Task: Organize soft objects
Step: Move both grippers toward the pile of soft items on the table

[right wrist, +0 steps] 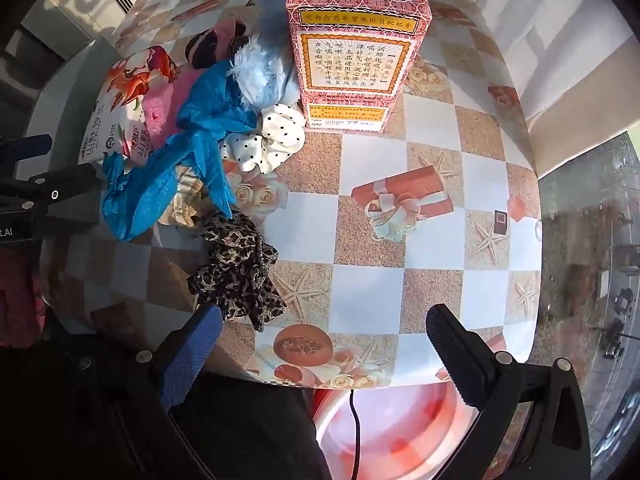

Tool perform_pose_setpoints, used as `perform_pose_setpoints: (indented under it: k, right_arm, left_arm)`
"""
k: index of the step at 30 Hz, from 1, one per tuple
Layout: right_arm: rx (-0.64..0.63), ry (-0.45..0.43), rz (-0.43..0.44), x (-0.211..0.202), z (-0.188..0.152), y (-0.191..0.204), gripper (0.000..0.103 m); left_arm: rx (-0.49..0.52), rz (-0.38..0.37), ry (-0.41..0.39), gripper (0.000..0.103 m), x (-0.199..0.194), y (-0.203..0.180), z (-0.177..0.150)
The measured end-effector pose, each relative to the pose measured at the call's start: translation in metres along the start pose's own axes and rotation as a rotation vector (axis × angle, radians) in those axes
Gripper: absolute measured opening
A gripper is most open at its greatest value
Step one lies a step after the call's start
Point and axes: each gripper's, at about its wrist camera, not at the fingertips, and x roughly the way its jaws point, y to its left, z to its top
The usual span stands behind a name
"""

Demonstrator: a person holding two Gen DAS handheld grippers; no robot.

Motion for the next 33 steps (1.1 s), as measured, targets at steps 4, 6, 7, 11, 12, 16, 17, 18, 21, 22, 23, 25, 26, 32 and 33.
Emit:
perform_pose_setpoints:
  k: [4,6,7,11,12,16,17,18,21,22,23,25,26,32,33]
  right_arm:
    - [0.011,-0.140,-0.014,-0.050,0.015,0.006,0.103]
    - [0.007,-0.312,-0.047,-0.095,0.024,0.010,0.103]
    - [0.003,-0.377,-0.071,-0.111,0.025,0.013,0.103]
    - [0.008,-0.360,-0.085,-0.111,0.041,0.023,0.103]
    - [0.022,-0.301,-0.069,-0.098,0.041,0.025,0.103]
    - [0.075,-0.225,0.032,-0.073,0.025,0.035,0.103]
    - [0.067,-0.239,0.027,-0.073,0.022,0.039,0.103]
    - [0.053,-0.247,0.020,-0.073,0.024,0.042,0.103]
    - [0.013,-0.230,0.027,-0.068,0.036,0.041,0.103]
    - [-0.003,-0.217,0.021,-0.065,0.040,0.041,0.103]
    - [-0.025,-0.205,0.012,-0.063,0.042,0.042,0.103]
    - [-0.092,-0.176,-0.001,-0.055,0.045,0.049,0.103]
    - [-0.127,-0.163,-0.001,-0.051,0.044,0.053,0.103]
    - [-0.262,-0.135,0.052,-0.040,0.032,0.065,0.103]
    - [-0.266,-0.131,0.059,-0.039,0.031,0.064,0.103]
  left_arm:
    - [0.022,-0.055,-0.065,0.102,-0.015,0.005,0.002]
    - [0.035,-0.069,-0.110,0.102,-0.024,0.007,0.002]
    - [0.041,-0.082,-0.120,0.102,-0.025,0.008,0.002]
    - [0.078,-0.125,-0.112,0.102,-0.017,0.009,-0.005]
    - [0.091,-0.106,-0.077,0.102,-0.021,0.007,-0.004]
    - [0.163,-0.104,-0.059,0.102,-0.024,0.002,-0.009]
    - [0.179,-0.096,-0.021,0.102,-0.026,0.000,-0.001]
    - [0.194,-0.062,-0.031,0.102,-0.025,-0.002,-0.002]
    - [0.187,-0.002,-0.056,0.102,-0.030,0.000,0.002]
    - [0.171,0.009,-0.073,0.102,-0.035,0.002,0.003]
    - [0.150,0.023,-0.084,0.102,-0.038,0.005,0.004]
    - [0.091,0.037,-0.075,0.102,-0.038,0.014,0.005]
    - [0.058,0.040,-0.062,0.102,-0.037,0.018,0.004]
    - [-0.031,0.110,-0.037,0.102,-0.034,0.018,-0.014]
    - [-0.031,0.116,-0.034,0.102,-0.034,0.016,-0.016]
